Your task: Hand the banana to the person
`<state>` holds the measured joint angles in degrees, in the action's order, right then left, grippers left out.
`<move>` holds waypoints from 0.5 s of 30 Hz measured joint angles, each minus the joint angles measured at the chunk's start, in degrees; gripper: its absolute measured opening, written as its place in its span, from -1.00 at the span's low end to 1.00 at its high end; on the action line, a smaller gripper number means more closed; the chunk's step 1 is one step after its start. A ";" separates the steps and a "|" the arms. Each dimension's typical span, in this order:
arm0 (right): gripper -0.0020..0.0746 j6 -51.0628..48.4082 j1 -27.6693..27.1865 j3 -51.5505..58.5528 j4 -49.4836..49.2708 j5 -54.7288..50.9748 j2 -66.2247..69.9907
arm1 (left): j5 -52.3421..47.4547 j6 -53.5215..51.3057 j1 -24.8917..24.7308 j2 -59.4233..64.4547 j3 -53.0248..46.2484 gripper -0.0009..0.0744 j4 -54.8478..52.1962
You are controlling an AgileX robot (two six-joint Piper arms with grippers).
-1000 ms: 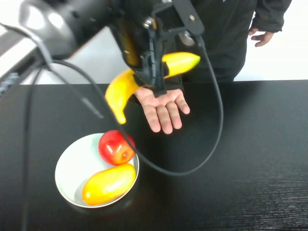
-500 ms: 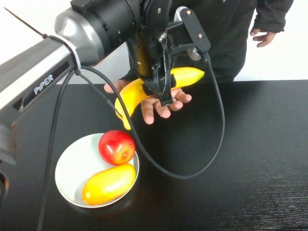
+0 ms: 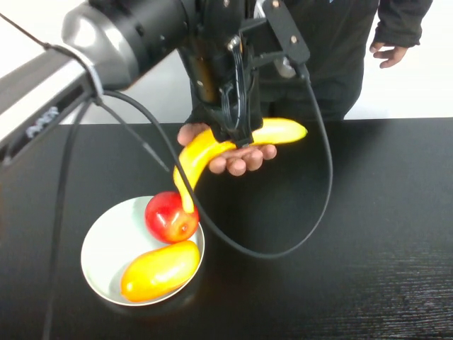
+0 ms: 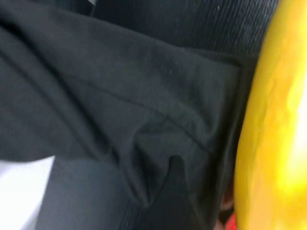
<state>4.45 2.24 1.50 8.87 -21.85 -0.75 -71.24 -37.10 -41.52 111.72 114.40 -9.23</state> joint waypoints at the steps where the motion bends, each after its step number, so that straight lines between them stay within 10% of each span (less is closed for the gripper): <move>1: -0.97 0.00 0.00 0.00 0.00 0.00 0.00 | 0.00 0.00 -0.14 -0.77 0.00 0.47 0.00; 7: -0.97 0.00 0.00 0.00 0.00 0.00 0.00 | 0.00 4.29 -0.18 -8.37 -3.38 0.36 0.00; 15: -0.97 0.00 0.00 0.00 0.00 0.00 0.00 | 5.31 15.32 1.25 -32.10 -26.89 -0.67 -0.11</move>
<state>4.45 2.24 1.50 8.87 -21.85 -0.75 -65.93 -21.78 -40.27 79.62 87.51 -9.34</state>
